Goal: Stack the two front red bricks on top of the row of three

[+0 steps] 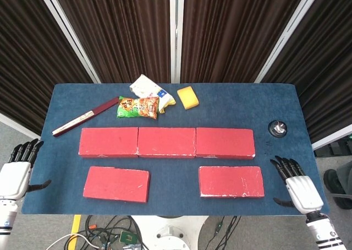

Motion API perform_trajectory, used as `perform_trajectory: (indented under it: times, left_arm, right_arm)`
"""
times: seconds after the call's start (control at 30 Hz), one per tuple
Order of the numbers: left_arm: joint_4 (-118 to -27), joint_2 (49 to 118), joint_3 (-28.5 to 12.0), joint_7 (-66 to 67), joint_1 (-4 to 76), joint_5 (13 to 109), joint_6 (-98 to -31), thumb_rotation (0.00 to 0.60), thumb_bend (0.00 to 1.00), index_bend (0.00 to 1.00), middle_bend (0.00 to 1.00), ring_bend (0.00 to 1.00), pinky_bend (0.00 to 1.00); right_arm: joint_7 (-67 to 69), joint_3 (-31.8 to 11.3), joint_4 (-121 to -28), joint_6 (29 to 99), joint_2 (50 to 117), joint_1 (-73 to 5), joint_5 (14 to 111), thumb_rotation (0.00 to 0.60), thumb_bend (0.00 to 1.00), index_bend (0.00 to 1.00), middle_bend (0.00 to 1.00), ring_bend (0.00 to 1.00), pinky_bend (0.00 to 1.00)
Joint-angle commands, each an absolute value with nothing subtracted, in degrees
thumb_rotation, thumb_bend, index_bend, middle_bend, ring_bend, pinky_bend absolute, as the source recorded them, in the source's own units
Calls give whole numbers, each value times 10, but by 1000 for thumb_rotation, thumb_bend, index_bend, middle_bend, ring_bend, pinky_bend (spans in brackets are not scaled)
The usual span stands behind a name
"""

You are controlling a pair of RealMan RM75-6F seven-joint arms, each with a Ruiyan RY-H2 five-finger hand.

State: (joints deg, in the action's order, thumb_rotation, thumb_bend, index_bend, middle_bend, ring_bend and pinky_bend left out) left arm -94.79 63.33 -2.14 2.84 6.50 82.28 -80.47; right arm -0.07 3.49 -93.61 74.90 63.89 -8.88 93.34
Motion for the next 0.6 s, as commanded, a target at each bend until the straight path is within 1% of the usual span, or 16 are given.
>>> perform_trajectory:
  times: [0.03, 0.17, 0.33, 0.47, 0.6]
  left_arm:
    - [-947, 636, -21, 24, 66, 824, -803, 600, 0, 8, 0, 0, 0]
    - [-940, 639, -19, 18, 67, 827, -802, 600, 0, 8, 0, 0, 0]
    - [-937, 636, -17, 4, 68, 823, -793, 600, 0, 8, 0, 0, 0]
    - [-934, 634, -16, 1, 68, 823, -790, 600, 0, 8, 0, 0, 0]
    - [-929, 637, -16, -8, 68, 822, -790, 600, 0, 8, 0, 0, 0]
  right_arm:
    - [-25, 37, -964, 698, 634, -119, 929, 600, 0, 0, 0, 0, 0]
    - [-42, 35, -976, 646, 652, -147, 918, 600, 0, 0, 0, 0, 0]
    - [-81, 27, -980, 602, 681, -173, 895, 600, 0, 0, 0, 0, 0]
    - [-117, 17, -988, 570, 695, -193, 869, 600, 0, 0, 0, 0, 0]
    - [-137, 11, -998, 552, 703, -207, 847, 600, 0, 0, 0, 0, 0]
